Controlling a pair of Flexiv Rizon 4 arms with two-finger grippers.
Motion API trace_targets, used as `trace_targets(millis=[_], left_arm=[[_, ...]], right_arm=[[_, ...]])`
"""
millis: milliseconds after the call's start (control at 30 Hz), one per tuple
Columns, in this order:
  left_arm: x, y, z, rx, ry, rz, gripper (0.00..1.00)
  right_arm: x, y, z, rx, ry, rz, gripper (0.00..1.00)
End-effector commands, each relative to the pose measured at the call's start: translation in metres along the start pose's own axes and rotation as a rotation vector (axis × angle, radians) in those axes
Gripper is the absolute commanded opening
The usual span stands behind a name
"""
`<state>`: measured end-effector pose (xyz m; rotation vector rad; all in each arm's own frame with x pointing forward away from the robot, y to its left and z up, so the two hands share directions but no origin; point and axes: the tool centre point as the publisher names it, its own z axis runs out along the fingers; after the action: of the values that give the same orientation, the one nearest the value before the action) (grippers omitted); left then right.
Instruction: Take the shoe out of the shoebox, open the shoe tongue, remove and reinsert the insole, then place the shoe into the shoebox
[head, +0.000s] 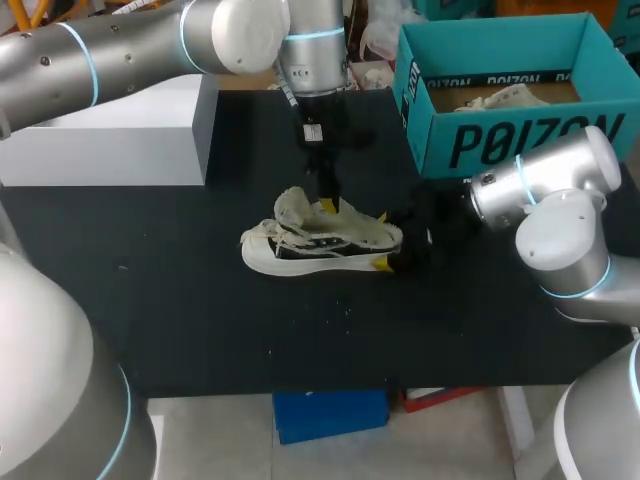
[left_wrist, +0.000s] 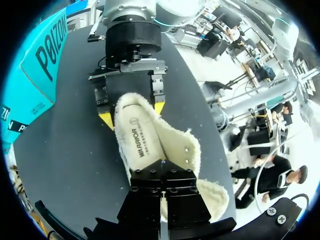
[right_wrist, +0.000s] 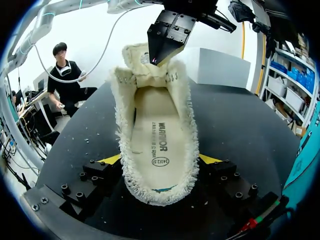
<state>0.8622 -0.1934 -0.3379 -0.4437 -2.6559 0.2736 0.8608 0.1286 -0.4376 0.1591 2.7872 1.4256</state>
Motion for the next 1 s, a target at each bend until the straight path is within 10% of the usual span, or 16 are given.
trace_targets(millis=[33,1000], left_arm=[[0.006,-0.001,0.006,0.001,-0.02,0.004,0.0],[0.004,0.005,0.023,0.011,0.019,-0.047,0.0]], right_arm=[[-0.002,-0.002,0.001,0.002,-0.001,0.002,0.0],[-0.002,-0.002,0.001,0.002,-0.001,0.002,0.0]])
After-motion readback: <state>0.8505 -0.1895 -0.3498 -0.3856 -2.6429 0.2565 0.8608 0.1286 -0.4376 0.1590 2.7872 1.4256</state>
